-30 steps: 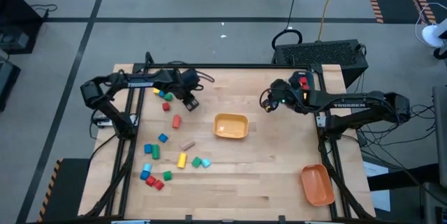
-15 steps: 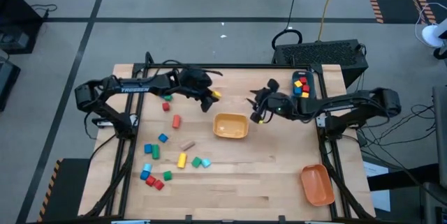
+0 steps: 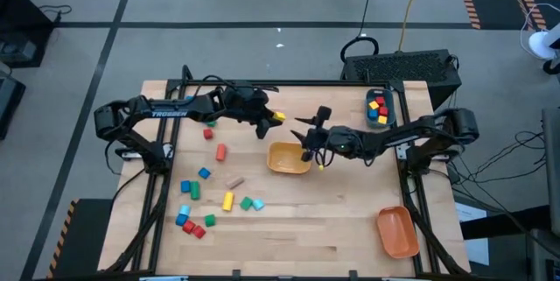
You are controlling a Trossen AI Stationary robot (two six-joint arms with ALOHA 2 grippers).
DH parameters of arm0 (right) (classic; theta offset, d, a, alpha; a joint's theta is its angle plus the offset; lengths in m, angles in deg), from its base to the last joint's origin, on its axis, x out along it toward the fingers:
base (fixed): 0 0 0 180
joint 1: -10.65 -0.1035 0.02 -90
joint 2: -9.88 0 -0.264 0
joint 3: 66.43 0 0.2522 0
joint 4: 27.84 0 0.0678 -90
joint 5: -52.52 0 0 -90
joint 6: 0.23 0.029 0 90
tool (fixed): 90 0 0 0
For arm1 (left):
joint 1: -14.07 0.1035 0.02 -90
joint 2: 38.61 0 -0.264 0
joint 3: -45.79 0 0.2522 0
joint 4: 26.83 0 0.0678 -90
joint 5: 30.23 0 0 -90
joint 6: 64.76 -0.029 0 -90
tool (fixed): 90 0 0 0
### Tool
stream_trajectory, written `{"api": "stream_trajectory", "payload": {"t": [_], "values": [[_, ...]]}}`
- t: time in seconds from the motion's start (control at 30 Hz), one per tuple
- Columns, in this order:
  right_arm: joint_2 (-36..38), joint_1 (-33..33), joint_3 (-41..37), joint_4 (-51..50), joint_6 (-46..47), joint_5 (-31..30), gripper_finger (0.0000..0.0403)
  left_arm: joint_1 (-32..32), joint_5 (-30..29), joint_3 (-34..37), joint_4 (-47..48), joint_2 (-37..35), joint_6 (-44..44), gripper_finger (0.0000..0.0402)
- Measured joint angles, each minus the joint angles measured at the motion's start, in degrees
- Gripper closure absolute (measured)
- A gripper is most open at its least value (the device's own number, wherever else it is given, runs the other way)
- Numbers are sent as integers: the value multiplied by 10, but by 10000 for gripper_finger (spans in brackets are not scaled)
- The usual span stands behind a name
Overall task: Sort blocks by size
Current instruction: Put the yellow square block into the blue bin
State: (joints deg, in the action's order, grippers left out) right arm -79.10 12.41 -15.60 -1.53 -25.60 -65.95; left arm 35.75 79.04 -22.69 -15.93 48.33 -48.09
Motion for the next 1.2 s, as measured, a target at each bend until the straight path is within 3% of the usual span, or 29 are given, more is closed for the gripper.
{"api": "stream_trajectory", "payload": {"t": [0.23, 0.43, 0.63, 0.97, 1.07, 1.2], "values": [[-36, 0, 33, 31, -41, 0, 141, -13, 6, 0, -11, 0, -5, 264], [-75, 0, 77, 31, -54, 0, 137, -32, 6, 0, -29, 0, -5, 264], [-88, -4, 93, 30, -66, -1, 170, -41, 5, 0, -31, 0, -5, 264], [-88, -15, 93, 33, -79, -38, 265, -41, 4, 0, -33, 0, 5, 264], [-88, -16, 93, 33, -80, -40, 272, -41, 4, 0, -33, 0, 19, 264], [-88, -18, 93, 34, -72, -69, 284, -41, 3, -1, -33, 0, 4, 223]]}}
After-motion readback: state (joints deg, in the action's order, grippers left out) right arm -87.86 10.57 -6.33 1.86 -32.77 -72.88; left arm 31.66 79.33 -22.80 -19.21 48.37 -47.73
